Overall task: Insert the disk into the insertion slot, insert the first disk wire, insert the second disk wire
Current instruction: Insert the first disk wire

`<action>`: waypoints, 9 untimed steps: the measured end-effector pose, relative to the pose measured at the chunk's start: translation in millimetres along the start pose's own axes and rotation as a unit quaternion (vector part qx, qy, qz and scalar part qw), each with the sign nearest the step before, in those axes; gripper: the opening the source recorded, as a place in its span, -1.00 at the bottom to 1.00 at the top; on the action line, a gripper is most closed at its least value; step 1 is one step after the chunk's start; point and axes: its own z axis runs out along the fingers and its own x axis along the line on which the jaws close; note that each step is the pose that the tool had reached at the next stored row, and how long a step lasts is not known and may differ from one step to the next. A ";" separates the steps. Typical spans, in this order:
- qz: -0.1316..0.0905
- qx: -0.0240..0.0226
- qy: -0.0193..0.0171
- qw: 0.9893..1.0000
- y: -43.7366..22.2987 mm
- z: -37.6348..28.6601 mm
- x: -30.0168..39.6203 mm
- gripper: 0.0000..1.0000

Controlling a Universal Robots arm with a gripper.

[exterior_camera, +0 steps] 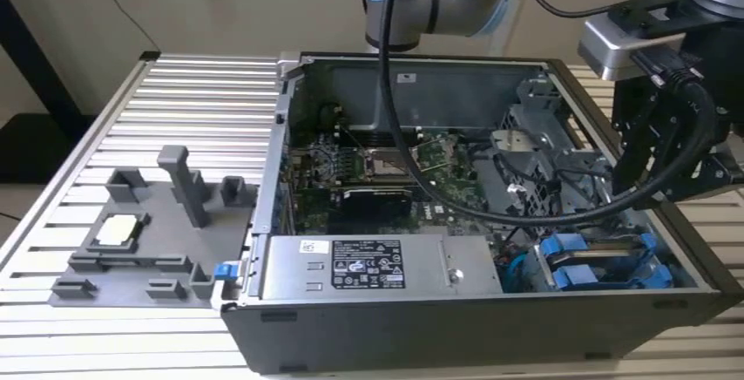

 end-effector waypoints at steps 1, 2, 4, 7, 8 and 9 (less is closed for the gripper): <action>-0.001 0.001 0.000 1.000 0.1 0.0 -0.4 -0.18; -0.003 0.003 0.000 1.000 0.4 0.2 -0.8 -0.18; -0.008 0.009 -0.001 1.000 0.7 1.5 -2.6 -0.18; -0.012 0.013 -0.002 1.000 1.3 2.1 -4.4 -0.18; -0.012 0.013 -0.002 1.000 1.3 1.6 -4.4 -0.18; -0.013 0.013 -0.002 1.000 1.2 0.1 -4.5 -0.18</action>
